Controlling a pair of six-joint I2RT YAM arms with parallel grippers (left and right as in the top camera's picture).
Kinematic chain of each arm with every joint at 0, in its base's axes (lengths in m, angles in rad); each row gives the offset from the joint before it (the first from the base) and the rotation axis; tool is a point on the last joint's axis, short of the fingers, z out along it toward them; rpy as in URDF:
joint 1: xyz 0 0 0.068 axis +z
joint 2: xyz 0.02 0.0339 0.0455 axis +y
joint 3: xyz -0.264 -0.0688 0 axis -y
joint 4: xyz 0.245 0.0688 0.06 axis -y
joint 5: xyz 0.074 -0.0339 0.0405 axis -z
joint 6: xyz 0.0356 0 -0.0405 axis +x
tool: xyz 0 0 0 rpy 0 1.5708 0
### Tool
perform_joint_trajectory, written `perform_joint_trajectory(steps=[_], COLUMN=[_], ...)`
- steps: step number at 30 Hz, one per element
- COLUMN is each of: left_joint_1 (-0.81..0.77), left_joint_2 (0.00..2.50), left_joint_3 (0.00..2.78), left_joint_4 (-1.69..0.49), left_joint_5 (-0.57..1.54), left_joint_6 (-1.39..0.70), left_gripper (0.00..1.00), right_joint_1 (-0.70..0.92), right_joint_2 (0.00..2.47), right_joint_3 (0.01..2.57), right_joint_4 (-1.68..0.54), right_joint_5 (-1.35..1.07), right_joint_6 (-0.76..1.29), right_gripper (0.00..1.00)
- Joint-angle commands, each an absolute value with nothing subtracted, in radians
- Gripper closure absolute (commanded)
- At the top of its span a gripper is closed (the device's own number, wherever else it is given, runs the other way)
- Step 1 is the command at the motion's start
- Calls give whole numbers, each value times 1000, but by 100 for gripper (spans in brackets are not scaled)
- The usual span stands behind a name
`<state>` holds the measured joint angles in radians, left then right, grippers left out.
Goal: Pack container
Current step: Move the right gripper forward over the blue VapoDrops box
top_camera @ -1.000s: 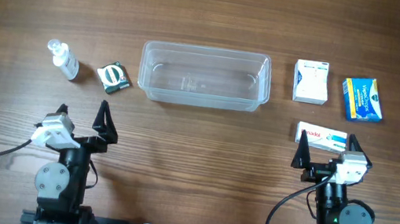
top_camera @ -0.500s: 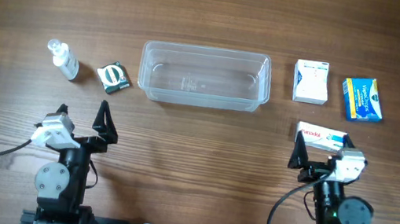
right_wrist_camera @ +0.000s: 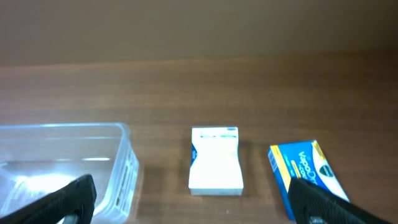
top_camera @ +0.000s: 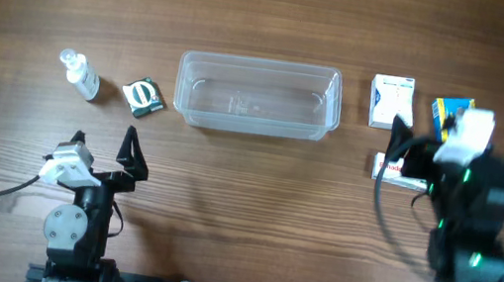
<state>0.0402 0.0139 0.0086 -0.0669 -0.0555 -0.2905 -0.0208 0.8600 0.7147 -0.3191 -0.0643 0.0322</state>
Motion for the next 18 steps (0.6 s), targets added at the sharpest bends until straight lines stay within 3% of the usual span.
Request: perform_joint_trajectory(steps=[1, 9, 18], left_joint_1=[35, 35, 35], left_joint_2=[7, 7, 7], left_joint_3=[6, 6, 6], left_joint_4=[-68, -68, -68], left_joint_5=[-62, -62, -62], left_joint_6=[-273, -273, -273], left_gripper=[0, 0, 0], right_joint_1=[-45, -46, -130], right_joint_2=[1062, 1332, 1491], right_joint_3=[932, 1086, 1087], right_joint_4=[-445, -533, -537], right_joint_5=[-93, -222, -48], right_joint_6=[-6, -21, 26], right_gripper=[0, 0, 0])
